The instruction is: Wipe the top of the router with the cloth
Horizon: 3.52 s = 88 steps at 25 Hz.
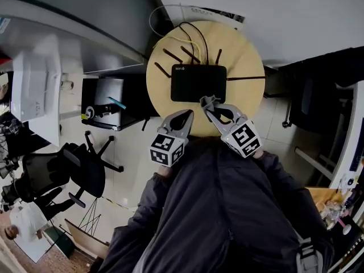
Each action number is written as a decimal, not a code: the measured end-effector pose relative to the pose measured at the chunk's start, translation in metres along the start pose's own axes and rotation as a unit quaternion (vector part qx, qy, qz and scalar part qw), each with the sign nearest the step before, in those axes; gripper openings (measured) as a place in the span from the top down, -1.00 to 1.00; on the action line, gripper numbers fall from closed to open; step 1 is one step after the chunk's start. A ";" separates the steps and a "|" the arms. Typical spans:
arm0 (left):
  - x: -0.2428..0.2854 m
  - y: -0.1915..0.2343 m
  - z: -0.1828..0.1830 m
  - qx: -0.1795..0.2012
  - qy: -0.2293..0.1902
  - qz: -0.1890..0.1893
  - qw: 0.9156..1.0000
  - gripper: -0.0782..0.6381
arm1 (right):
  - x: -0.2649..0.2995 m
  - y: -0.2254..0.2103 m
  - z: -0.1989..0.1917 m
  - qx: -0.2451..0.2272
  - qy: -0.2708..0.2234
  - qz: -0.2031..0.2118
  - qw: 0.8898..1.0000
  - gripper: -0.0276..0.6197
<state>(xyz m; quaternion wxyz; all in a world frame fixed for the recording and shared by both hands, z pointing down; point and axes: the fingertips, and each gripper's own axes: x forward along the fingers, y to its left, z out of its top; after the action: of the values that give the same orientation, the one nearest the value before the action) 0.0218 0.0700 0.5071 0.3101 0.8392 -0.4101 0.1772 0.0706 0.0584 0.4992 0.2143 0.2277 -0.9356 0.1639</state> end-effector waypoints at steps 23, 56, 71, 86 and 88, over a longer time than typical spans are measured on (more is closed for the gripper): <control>-0.042 0.092 0.024 0.053 0.023 -0.075 0.996 0.78 | 0.191 -0.082 -0.014 0.230 0.106 -0.067 0.965 0.83; -0.044 0.102 0.027 0.066 0.026 -0.129 0.989 0.78 | 0.141 -0.179 -0.097 0.267 0.202 -0.209 0.919 0.82; -0.042 0.094 0.026 0.066 0.026 -0.124 0.990 0.78 | 0.091 -0.205 -0.119 0.262 0.213 -0.264 0.903 0.82; -0.050 0.100 0.024 0.062 0.023 -0.120 0.991 0.78 | 0.188 -0.109 -0.065 0.226 0.173 -0.168 0.944 0.83; -0.052 0.103 0.024 0.060 0.022 -0.117 0.991 0.78 | 0.200 -0.097 -0.063 0.223 0.176 -0.157 0.946 0.83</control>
<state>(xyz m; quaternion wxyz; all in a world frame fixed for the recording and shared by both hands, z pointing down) -0.0901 0.0357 0.4992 0.2867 0.8945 -0.2902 0.1827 -0.0219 -0.0689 0.6683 0.3423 0.3814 -0.7749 0.3701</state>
